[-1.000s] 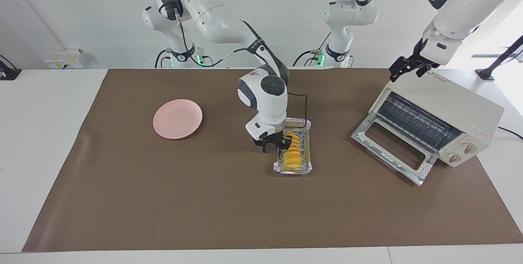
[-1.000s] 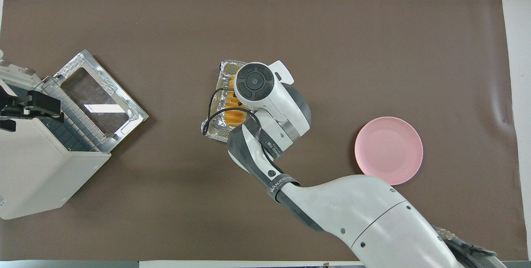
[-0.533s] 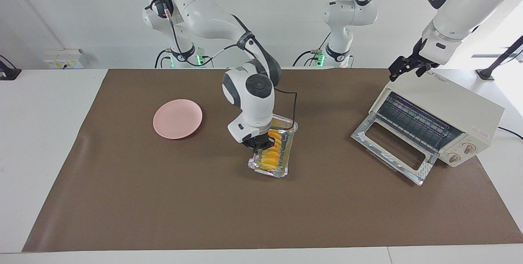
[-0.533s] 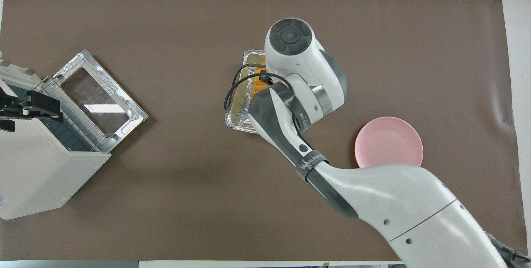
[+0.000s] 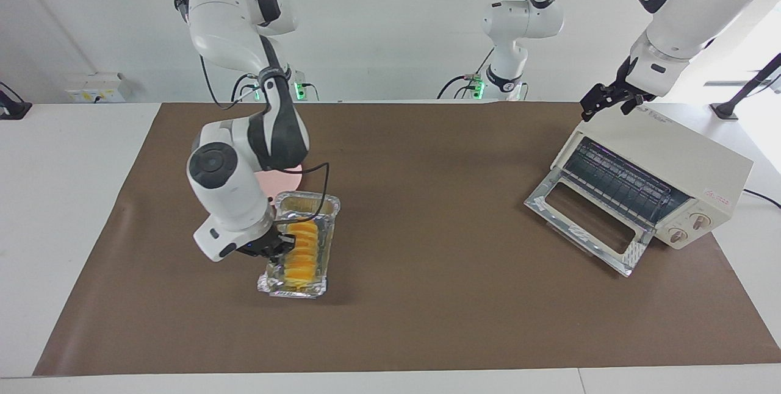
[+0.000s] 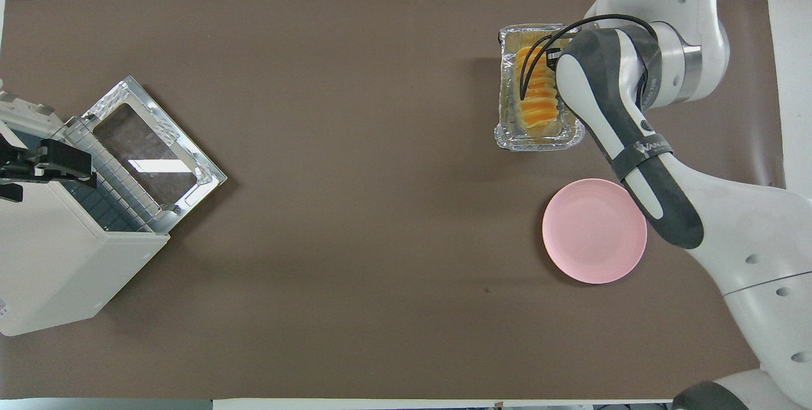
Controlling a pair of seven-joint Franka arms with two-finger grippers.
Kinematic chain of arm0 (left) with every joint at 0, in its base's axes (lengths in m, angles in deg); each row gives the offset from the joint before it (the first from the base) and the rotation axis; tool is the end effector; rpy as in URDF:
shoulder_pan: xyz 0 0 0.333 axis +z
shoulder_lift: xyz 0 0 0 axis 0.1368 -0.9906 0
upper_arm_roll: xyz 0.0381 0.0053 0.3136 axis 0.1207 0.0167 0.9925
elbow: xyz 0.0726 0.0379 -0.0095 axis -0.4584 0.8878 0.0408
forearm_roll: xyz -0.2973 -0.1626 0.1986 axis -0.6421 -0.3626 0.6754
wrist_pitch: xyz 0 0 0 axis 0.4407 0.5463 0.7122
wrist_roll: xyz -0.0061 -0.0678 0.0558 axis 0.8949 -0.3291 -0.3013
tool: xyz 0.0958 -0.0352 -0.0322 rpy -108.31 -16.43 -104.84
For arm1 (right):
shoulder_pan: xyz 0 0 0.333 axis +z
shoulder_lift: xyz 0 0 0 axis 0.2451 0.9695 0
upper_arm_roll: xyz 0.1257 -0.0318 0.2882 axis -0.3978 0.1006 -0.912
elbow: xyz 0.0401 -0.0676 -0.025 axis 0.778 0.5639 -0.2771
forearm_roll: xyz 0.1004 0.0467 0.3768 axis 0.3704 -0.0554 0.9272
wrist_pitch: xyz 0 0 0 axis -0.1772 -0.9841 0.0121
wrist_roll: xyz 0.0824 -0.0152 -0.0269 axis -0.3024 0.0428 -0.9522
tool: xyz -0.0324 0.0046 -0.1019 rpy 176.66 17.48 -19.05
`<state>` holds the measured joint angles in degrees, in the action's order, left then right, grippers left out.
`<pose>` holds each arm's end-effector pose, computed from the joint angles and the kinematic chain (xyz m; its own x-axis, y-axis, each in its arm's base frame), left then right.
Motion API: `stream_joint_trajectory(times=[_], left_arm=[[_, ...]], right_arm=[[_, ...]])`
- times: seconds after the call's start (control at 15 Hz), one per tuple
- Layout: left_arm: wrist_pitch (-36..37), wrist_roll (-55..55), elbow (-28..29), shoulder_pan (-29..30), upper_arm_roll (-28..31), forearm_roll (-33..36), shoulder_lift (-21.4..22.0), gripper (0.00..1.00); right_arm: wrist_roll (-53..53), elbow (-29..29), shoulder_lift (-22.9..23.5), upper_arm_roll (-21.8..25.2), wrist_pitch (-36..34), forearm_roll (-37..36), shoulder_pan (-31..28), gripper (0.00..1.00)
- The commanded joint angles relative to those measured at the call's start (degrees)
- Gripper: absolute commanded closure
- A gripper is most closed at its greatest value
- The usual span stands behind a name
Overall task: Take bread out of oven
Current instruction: 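Slide the foil tray farther from the robot beside the pink plate, then grasp the bread inside the foil tray with the right gripper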
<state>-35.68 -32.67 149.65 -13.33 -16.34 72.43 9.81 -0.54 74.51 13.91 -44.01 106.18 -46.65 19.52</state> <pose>0.5257 -0.0184 0.5978 0.9842 0.1060 -0.1419 0.1029 -0.9943 -0.0286 0.7345 0.0824 0.3747 0.9998 -0.0157 0.0152 -0.0156 -0.9999 -0.0060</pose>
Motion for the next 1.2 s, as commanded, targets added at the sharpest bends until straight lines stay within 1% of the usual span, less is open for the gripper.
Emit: stream_joint_trajectory(times=[0.0,0.13,0.33,0.4,0.47,0.6,0.73,0.8,0.93,1.0,1.13], left_arm=[[0.6,0.5,1.0,0.8,-0.3,-0.6,1.3,0.0],[0.6,0.5,1.0,0.8,-0.3,-0.6,1.3,0.0],[0.6,0.5,1.0,0.8,-0.3,-0.6,1.3,0.0],[0.6,0.5,1.0,0.8,-0.3,-0.6,1.3,0.0],[0.6,0.5,1.0,0.8,-0.3,-0.6,1.3,0.0],[0.6,0.5,1.0,0.8,-0.3,-0.6,1.3,0.0],[0.6,0.5,1.0,0.8,-0.4,-0.6,1.3,0.0],[0.6,0.5,1.0,0.8,-0.3,-0.6,1.3,0.0],[0.6,0.5,1.0,0.8,-0.3,-0.6,1.3,0.0],[0.6,0.5,1.0,0.8,-0.4,-0.6,1.3,0.0],[0.6,0.5,1.0,0.8,-0.4,-0.6,1.3,0.0]], right_arm=[[-9.5,-0.5,4.0,-0.5,6.6,-0.5,-4.3,1.0],[-12.1,1.1,4.1,-0.5,9.6,-0.5,-5.7,1.0],[-12.2,2.5,3.4,-0.5,9.0,-0.5,-5.8,1.0],[-12.4,2.6,3.4,-0.5,8.4,-0.5,-5.8,0.55],[-12.7,2.7,2.9,-0.5,6.7,-0.6,-5.7,0.01],[-13.0,2.4,0.8,-0.5,2.2,-2.1,-4.9,0.0],[-12.9,1.9,0.1,-0.5,0.9,-2.5,-4.2,0.0],[-12.6,2.0,0.2,-0.5,1.5,-2.5,-3.7,0.01],[-10.2,2.6,0.4,-0.5,3.2,-2.7,-1.5,0.09],[-9.4,3.3,0.4,-0.5,4.2,-3.1,-1.4,0.11],[-9.4,6.6,0.3,-0.5,9.0,-3.4,-1.4,0.15]])
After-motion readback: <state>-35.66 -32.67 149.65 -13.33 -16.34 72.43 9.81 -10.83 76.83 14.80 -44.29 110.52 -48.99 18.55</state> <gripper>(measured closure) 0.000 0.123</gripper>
